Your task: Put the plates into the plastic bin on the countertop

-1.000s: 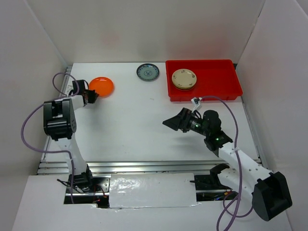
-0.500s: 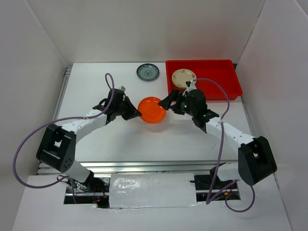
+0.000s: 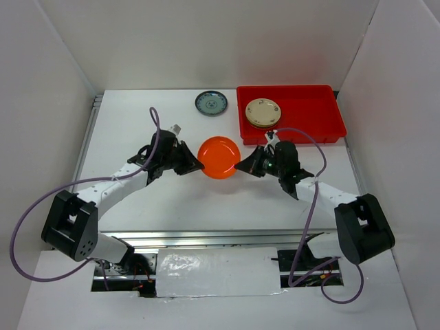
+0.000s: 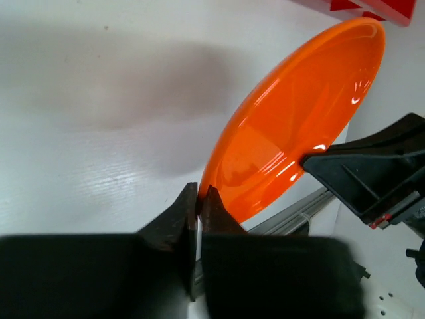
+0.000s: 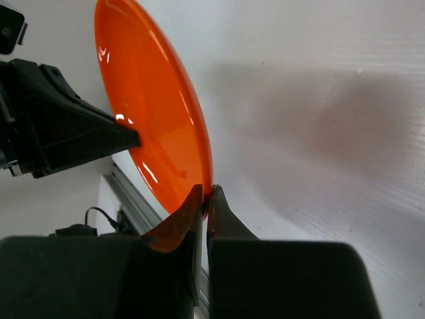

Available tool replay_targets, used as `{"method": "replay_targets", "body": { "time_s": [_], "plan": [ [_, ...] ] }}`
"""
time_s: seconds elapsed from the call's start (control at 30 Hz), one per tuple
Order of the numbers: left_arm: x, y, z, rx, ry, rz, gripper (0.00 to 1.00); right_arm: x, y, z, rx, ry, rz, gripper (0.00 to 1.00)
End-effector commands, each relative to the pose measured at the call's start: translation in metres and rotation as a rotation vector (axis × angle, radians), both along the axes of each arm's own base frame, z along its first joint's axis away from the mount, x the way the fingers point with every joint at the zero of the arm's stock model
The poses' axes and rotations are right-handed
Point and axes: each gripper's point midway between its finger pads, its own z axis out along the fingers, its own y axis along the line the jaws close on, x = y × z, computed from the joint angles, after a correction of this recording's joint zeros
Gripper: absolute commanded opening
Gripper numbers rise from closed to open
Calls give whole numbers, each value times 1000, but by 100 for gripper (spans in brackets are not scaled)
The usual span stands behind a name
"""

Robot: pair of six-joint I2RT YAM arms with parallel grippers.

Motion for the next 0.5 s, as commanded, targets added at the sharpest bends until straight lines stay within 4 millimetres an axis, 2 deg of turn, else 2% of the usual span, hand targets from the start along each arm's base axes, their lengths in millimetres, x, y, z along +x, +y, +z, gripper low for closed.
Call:
{"method": "replay_targets", "body": {
  "time_s": [0.0,0.03,0.07,0.1,0.13,0.17,0.2,0.27,0.3,0.37,0.4,0.43,0.47],
  "plan": [
    [19,4,23,-31,-79,4,22,10,3,34,69,-133,15,0],
    [25,15,22,-12,-71,43,56,23,-6,34,56,-114,-80,0],
    [27,20,21,2,-66,66,69,33,-16,33,50,-92,-149,0],
    [31,28,21,16,-67,93,89,45,-25,39,53,-83,-217,0],
    [34,39,18,38,-51,129,99,55,-35,40,65,-48,-291,0],
    [39,49,16,70,-57,170,99,66,-51,30,45,-5,-377,0],
    [39,56,15,89,-51,193,99,84,-68,42,54,-2,-448,0],
    [42,73,8,138,-44,247,99,105,-92,27,25,90,-555,0],
    [43,78,6,147,-41,259,99,127,-108,50,45,72,-608,0],
    [47,81,-3,165,-31,259,99,148,-124,30,21,155,-636,0],
    [51,82,-3,167,-33,257,99,166,-128,53,52,128,-633,0],
    [53,80,-10,175,-23,236,99,179,-145,34,39,183,-665,0],
    [56,81,-13,181,-19,232,99,194,-148,51,64,160,-658,0]
  ]
}}
